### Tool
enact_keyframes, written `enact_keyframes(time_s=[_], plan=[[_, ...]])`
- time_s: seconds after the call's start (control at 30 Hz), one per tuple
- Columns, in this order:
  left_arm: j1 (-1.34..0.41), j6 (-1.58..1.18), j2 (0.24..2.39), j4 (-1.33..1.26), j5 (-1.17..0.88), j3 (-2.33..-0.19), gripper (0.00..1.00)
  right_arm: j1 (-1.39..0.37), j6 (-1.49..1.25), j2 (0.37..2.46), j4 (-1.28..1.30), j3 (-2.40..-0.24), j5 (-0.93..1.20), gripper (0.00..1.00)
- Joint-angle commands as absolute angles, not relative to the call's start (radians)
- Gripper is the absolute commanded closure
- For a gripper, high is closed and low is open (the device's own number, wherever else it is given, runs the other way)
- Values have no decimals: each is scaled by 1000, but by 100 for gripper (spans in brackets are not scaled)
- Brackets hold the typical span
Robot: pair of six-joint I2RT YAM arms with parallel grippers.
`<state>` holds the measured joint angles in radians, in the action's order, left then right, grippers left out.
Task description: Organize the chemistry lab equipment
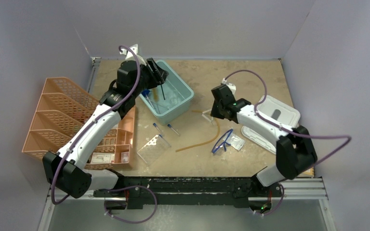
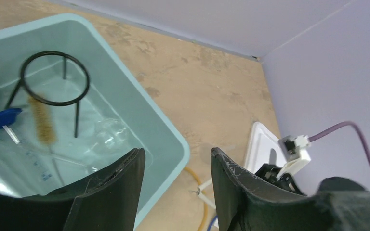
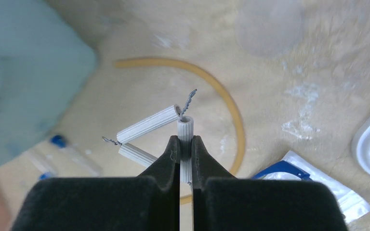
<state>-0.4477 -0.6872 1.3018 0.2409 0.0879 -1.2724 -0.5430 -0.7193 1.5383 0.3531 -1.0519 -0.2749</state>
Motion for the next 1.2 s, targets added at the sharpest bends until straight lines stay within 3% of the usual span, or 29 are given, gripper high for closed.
enact_keyframes(time_s=[0.0, 0.2, 0.47, 0.73, 0.87, 0.9, 1.03, 1.17], plan=[[-453, -702, 1332, 132, -124, -1278, 47, -546, -600, 1406, 297, -1133, -282, 100], [-458, -742, 1409, 35, -353, -1270, 44, -545, -407, 1342, 181, -1188, -75, 100], [-511, -719, 1504, -32, -565, -1250, 47, -545, -210, 1350, 115, -1268, 207, 100], [-511, -687, 1511, -2, -590, -1246, 73, -544, -147, 1405, 120, -1321, 235, 100], [-510, -650, 1511, 57, -565, -1254, 100, -541, -140, 1428, 124, -1341, 228, 100], [-509, -637, 1510, 73, -552, -1259, 100, -537, -145, 1436, 132, -1349, 217, 97], [-490, -575, 1507, 158, -476, -1286, 100, -521, -160, 1451, 164, -1369, 167, 62], [-445, -557, 1503, 197, -427, -1292, 100, -504, -159, 1427, 165, -1353, 126, 51]])
